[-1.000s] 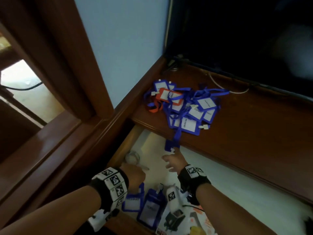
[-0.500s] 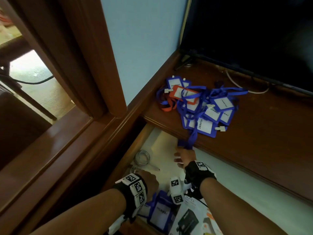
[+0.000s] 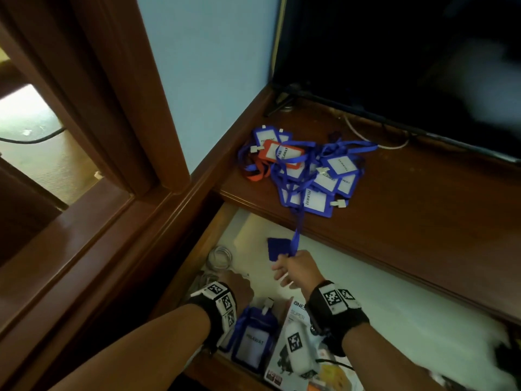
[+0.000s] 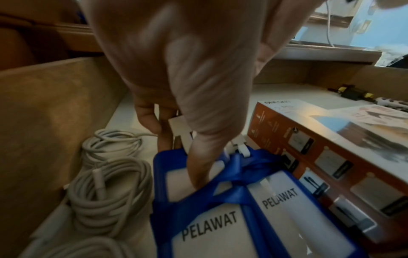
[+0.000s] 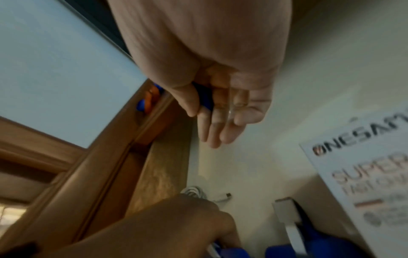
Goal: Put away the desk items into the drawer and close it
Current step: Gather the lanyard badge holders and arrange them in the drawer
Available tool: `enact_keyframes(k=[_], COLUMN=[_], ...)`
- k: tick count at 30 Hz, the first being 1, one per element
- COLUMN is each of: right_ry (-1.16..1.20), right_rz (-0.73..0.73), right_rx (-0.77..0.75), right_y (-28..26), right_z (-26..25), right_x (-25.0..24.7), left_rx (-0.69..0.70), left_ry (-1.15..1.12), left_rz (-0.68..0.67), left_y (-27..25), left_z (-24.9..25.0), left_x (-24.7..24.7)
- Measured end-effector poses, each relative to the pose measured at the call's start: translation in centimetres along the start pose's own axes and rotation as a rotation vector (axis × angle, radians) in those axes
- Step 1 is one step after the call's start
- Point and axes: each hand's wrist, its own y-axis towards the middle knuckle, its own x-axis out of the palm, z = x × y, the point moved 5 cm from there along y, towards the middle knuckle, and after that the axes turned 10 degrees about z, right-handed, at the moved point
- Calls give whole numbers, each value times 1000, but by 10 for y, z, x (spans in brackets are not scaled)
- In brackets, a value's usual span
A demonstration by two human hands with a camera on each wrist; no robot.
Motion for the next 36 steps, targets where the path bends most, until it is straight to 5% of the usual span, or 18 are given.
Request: enact_keyframes(k=[10, 14, 17, 22, 28, 32, 36], right_ry=[31, 154, 219, 373, 562, 731, 848], right_rz=[-10, 20, 24, 37, 94, 200, 461], right_rx=[-341, -396, -428, -487, -497, -425, -287], right_y=[-72, -90, -102, -127, -144, -141, -131], right_z=[-51, -59, -64, -69, -44, -6, 42], right_x=[-81, -111, -129, -161, -195, -221, -247], left_rx=[-52, -149, -1, 299, 431, 402, 243], left_ry=[-250, -701, -1054, -1281, -1347, -1327, -1309], left_rz=[89, 422, 615, 590, 697, 661, 682], left_y=[4, 3, -7, -22, -20, -10, -2], left_z=[-1, -16, -3, 42, 92, 114, 116], left_x=[-21, -68, -112, -182, -214, -212, -204])
